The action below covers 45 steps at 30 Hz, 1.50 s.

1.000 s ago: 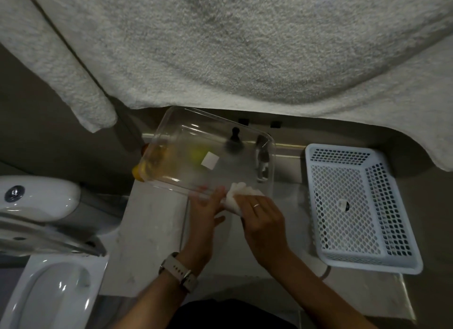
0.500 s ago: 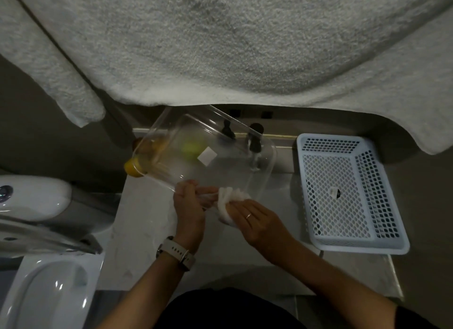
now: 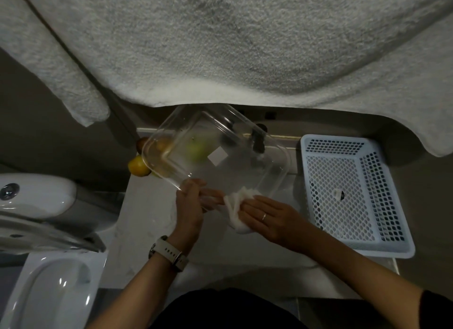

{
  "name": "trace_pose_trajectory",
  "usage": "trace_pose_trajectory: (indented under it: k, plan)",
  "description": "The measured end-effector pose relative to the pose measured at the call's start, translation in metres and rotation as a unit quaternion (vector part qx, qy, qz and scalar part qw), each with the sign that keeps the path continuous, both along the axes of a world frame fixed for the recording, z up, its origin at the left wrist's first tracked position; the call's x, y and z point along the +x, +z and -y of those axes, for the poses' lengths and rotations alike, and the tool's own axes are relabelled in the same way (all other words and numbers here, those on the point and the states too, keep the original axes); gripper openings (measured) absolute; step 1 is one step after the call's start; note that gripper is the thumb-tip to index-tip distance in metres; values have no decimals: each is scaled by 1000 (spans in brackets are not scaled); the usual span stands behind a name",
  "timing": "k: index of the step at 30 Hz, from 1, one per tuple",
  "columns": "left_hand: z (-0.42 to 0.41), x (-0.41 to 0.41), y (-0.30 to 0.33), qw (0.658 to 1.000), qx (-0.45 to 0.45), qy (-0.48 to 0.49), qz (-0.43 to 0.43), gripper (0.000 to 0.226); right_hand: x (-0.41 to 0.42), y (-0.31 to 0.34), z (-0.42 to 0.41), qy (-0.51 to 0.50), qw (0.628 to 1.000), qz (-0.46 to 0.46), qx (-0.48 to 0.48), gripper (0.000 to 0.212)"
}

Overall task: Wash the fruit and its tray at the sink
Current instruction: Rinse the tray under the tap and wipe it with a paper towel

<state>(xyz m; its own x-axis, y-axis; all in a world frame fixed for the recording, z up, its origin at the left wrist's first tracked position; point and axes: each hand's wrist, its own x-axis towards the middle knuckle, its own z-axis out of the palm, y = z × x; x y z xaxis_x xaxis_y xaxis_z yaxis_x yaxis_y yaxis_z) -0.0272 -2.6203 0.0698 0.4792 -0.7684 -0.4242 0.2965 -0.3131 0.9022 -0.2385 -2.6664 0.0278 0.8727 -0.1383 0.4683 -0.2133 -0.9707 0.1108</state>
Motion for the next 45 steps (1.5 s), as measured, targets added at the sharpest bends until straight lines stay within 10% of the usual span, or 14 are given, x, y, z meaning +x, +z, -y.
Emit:
trace_pose_trajectory:
  k: [21, 29, 34, 45]
  plan:
    - [-38, 1, -13, 996, -1, -87, 14, 21, -47, -8, 1, -47, 995, -61, 70, 26]
    - [-28, 15, -7, 984, -10, -170, 46, 59, -55, 1, -4, -94, 992, -54, 70, 26]
    - [-21, 17, -4, 987, 24, -145, -60, 30, -45, 8, -24, -129, 988, -24, 80, 26]
    - [-57, -8, -8, 985, -73, -117, -103, 87, 3, 15, -62, -288, 947, 107, 98, 29]
